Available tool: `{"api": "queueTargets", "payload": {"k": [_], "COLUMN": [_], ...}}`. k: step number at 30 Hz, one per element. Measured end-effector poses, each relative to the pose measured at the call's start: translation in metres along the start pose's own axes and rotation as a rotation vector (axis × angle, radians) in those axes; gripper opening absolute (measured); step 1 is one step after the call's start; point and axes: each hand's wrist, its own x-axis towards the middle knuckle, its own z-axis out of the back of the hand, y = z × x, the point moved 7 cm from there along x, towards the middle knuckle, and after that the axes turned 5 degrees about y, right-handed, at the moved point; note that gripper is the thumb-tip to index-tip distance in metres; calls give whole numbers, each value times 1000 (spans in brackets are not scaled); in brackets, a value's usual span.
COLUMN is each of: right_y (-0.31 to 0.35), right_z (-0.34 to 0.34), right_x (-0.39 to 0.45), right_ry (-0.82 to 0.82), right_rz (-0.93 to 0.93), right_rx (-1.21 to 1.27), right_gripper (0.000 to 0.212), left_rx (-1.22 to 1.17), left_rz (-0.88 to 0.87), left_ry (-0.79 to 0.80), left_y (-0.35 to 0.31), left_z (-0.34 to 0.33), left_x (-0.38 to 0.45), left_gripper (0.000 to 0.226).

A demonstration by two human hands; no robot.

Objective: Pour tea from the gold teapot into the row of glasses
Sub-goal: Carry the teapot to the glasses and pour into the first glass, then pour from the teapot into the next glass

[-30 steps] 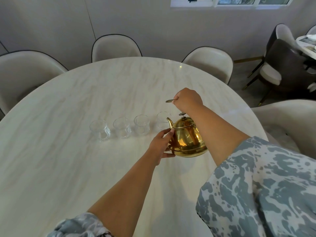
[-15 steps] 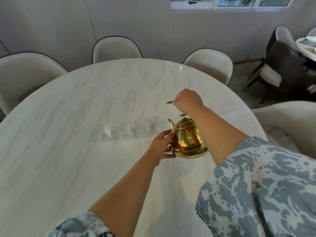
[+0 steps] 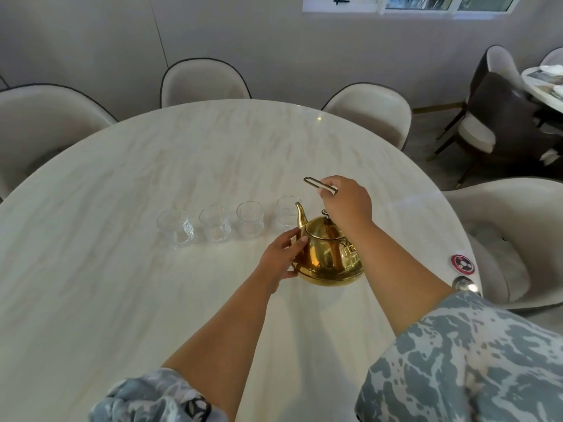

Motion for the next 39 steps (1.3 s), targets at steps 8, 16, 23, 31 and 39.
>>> {"api": "queueTargets", "payload": {"k": [8,16,23,31,39], "right_y": [20,59,83,96,100], "right_z": [-2,-17,-37,-50,-58], "right_x": [-14,-14,-3,11,21], "right_ry": [-17,41,134,235,276], "right_rz": [89,175,182,152,138], "right_rx": [19,-4,-49,-164,-178], "right_gripper": [37,38,36,27,30], "left_rx": [-41,-61,-65,-40,-15], "left_rz": [-51,-63,-41,11,28], "left_ry": [-48,-106,-134,-151,-153], "left_y": [-4,-13,-13,-13,-12], "left_z": [16,46,64,68,71], "left_x": [-14,-32,-39,-40,-40], "left_gripper": [50,51,51,49,49]}}
